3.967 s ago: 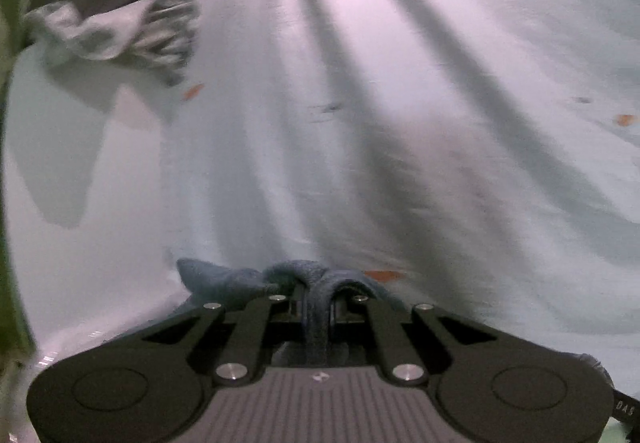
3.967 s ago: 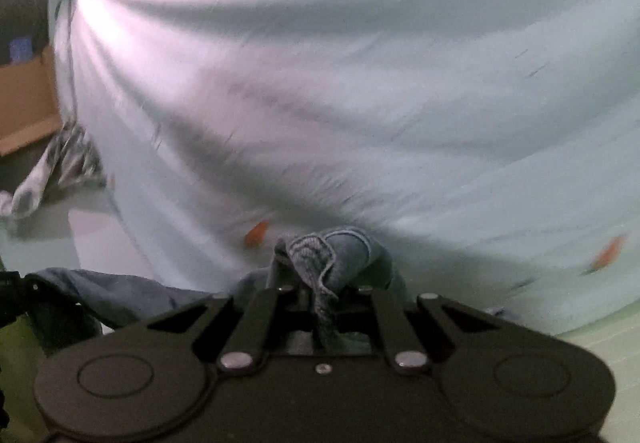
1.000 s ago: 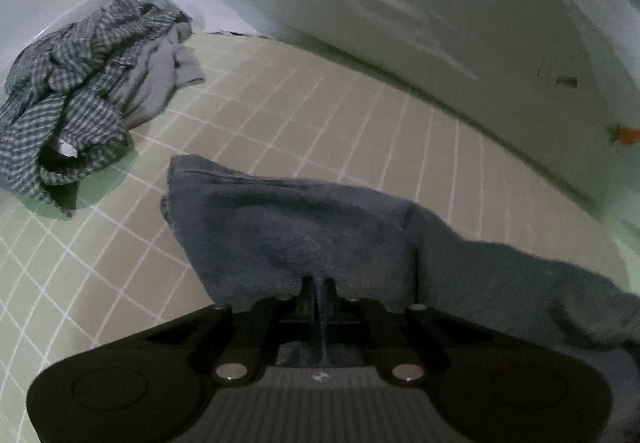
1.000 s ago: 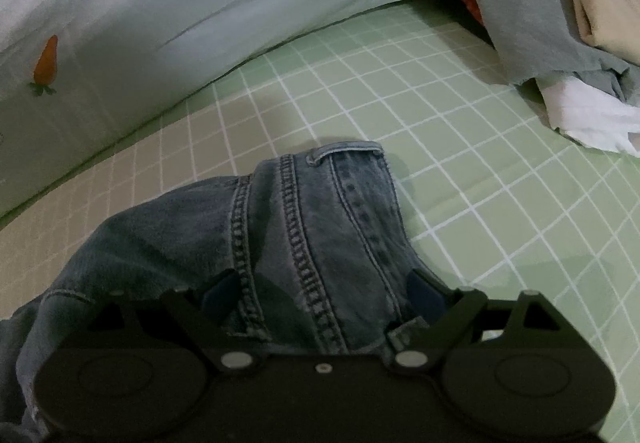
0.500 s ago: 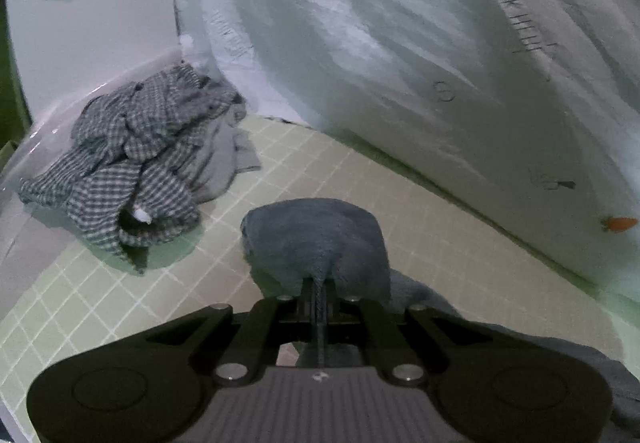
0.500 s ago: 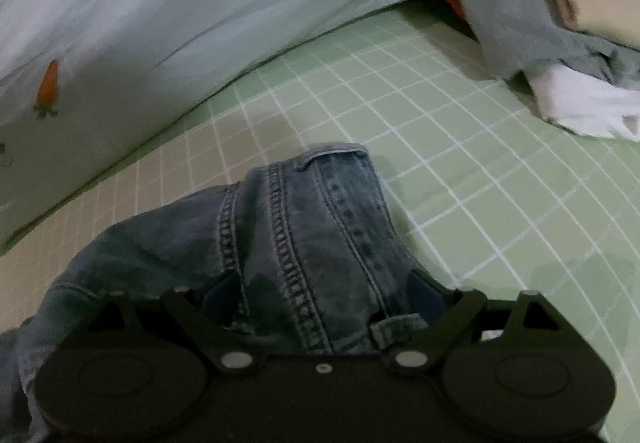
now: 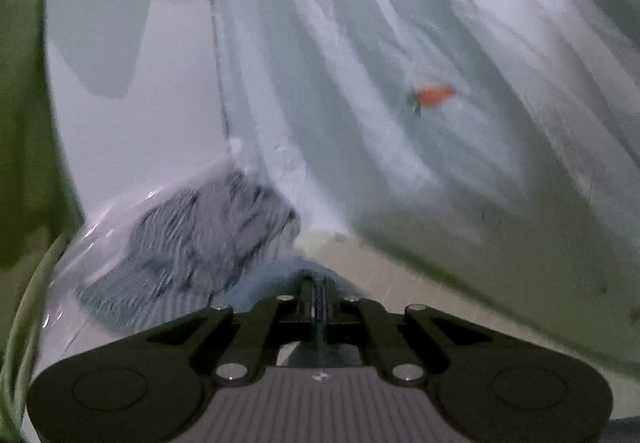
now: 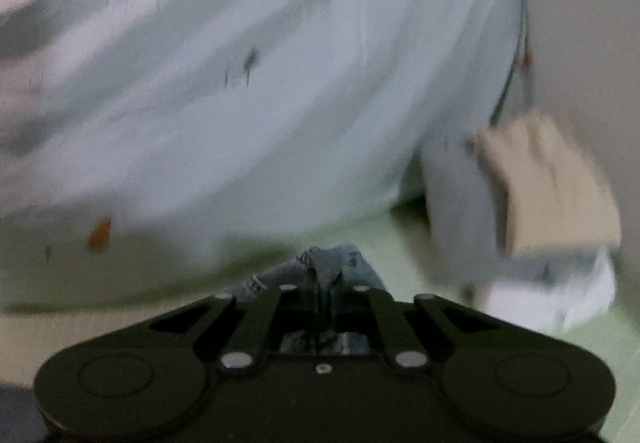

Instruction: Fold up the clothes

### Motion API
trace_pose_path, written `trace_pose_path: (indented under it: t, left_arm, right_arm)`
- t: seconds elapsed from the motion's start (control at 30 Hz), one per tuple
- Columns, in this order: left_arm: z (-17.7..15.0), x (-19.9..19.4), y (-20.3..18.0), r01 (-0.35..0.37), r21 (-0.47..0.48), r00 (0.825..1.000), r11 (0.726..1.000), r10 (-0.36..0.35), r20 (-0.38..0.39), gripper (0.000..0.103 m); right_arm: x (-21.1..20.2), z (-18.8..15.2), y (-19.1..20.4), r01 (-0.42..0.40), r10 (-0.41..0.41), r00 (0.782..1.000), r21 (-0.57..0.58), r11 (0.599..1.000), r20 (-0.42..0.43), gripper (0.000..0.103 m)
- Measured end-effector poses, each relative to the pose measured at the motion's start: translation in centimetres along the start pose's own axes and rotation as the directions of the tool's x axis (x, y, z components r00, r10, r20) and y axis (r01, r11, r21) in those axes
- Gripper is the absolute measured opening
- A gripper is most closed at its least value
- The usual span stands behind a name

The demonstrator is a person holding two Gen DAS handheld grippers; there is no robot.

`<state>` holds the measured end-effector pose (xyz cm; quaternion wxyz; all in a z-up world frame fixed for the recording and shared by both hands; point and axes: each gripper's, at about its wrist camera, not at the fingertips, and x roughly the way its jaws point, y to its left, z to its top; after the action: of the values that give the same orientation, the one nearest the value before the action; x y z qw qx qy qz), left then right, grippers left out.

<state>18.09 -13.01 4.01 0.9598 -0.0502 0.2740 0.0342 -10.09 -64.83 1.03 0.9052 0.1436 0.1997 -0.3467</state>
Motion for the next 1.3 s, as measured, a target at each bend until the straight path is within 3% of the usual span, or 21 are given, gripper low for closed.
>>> trace_pose_path:
  t: [0.13, 0.23, 0.3, 0.33, 0.37, 0.4, 0.47, 0.57, 0.67, 0.73, 0.8, 0.9, 1.03, 1.07, 1.1, 1.13, 1.17, 1.2, 1.23, 1.27, 1.3]
  left_arm:
    - [3.9, 1.3, -0.4, -0.016, 0.017, 0.995, 1.000, 0.014, 0.097, 0.002]
    - [6.4, 5.1, -2.8, 0.029, -0.056, 0.988, 0.998, -0.020, 0.155, 0.005]
    - [6.6, 7.3, -4.5, 0.018, -0.050, 0.993, 0.999, -0.012, 0.115, 0.022]
    - [6.2, 8.0, -5.4, 0.003, -0.026, 0.997, 1.000, -0.001, 0.075, 0.028]
    - [5.4, 8.6, -6.1, -0.003, -0.004, 0.999, 1.000, 0.003, 0.037, 0.042]
    - [3.9, 8.6, -6.3, 0.010, 0.009, 1.000, 1.000, -0.010, 0.004, 0.057]
    - [0.7, 8.6, -6.5, 0.035, 0.034, 0.997, 0.999, -0.033, -0.070, 0.067]
    - [-5.3, 8.2, -5.6, 0.021, 0.081, 0.970, 0.996, 0.000, -0.244, 0.067]
    - [-10.6, 7.6, -4.4, -0.008, 0.093, 0.916, 0.996, 0.044, -0.398, 0.067]
    - [-13.1, 7.1, -3.8, -0.012, 0.070, 0.878, 0.997, 0.044, -0.476, 0.067]
    - [-14.7, 6.7, -3.4, -0.016, 0.030, 0.856, 0.999, 0.029, -0.517, 0.068]
    - [-16.4, 6.3, -3.4, 0.008, -0.027, 0.832, 1.000, -0.022, -0.554, 0.068]
    - [-17.1, 6.2, -4.3, 0.039, -0.036, 0.825, 0.999, -0.053, -0.562, 0.066]
    - [-17.2, 6.3, -4.4, 0.047, -0.043, 0.824, 0.998, -0.063, -0.563, 0.062]
    - [-17.3, 6.4, -4.5, 0.047, -0.051, 0.822, 0.998, -0.068, -0.566, 0.046]
    - [-17.5, 6.5, -4.5, 0.040, -0.058, 0.817, 0.998, -0.066, -0.572, 0.037]
    - [-17.7, 6.5, -4.4, 0.035, -0.066, 0.815, 0.997, -0.067, -0.575, 0.020]
    - [-17.6, 6.3, -4.2, 0.035, -0.078, 0.821, 0.996, -0.073, -0.567, 0.010]
    - [-17.6, 6.1, -3.9, 0.037, -0.095, 0.825, 0.995, -0.084, -0.559, 0.006]
    - [-17.6, 5.9, -3.5, 0.042, -0.127, 0.827, 0.991, -0.105, -0.553, 0.004]
    - [-17.5, 5.8, -2.9, 0.037, -0.158, 0.827, 0.987, -0.119, -0.549, 0.004]
  right_arm:
    - [3.0, 4.1, 0.2, 0.034, -0.032, 0.997, -0.023, 0.999, 0.076, 0.005]
    - [6.1, 6.3, -0.4, 0.056, -0.064, 0.990, 0.068, 0.996, 0.126, 0.006]
    - [8.3, 6.6, -0.5, 0.118, -0.124, 0.989, 0.084, 0.989, 0.075, 0.026]
    - [9.4, 6.6, -0.4, 0.153, -0.157, 0.987, 0.084, 0.985, 0.041, 0.052]
    - [9.9, 6.1, -0.3, 0.170, -0.172, 0.985, 0.080, 0.982, 0.015, 0.062]
    - [10.0, 5.2, -0.2, 0.177, -0.177, 0.984, 0.075, 0.981, -0.006, 0.063]
    - [9.4, 2.1, -0.2, 0.168, -0.163, 0.984, 0.068, 0.983, -0.074, 0.070]
    - [8.3, -3.0, -0.3, 0.148, -0.134, 0.974, 0.061, 0.987, -0.183, 0.075]
    - [6.9, -7.5, -0.8, 0.168, -0.138, 0.949, 0.083, 0.982, -0.284, 0.075]
    - [6.0, -9.4, -1.2, 0.172, -0.113, 0.937, 0.157, 0.972, -0.331, 0.075]
    - [5.4, -10.7, -1.3, 0.162, -0.074, 0.929, 0.218, 0.962, -0.364, 0.078]
    - [5.4, -12.1, -0.9, 0.127, -0.017, 0.918, 0.253, 0.959, -0.396, 0.081]
    - [6.1, -13.2, 0.2, 0.089, 0.050, 0.905, 0.303, 0.949, -0.422, 0.081]
    - [6.4, -13.2, 0.3, 0.081, 0.059, 0.902, 0.302, 0.950, -0.428, 0.081]
    - [6.5, -13.2, 0.6, 0.072, 0.067, 0.900, 0.300, 0.951, -0.430, 0.081]
    - [6.6, -13.3, 0.8, 0.062, 0.077, 0.899, 0.299, 0.952, -0.430, 0.080]
    - [6.7, -13.3, 1.0, 0.052, 0.086, 0.898, 0.299, 0.953, -0.431, 0.074]
    - [6.8, -13.3, 1.2, 0.042, 0.095, 0.897, 0.298, 0.954, -0.431, 0.068]
    - [6.9, -13.3, 1.3, 0.025, 0.112, 0.893, 0.299, 0.954, -0.435, 0.046]
    - [6.7, -13.4, 1.4, 0.008, 0.129, 0.889, 0.296, 0.955, -0.439, 0.015]
    - [6.3, -13.6, 1.5, -0.005, 0.135, 0.888, 0.284, 0.959, -0.439, 0.006]
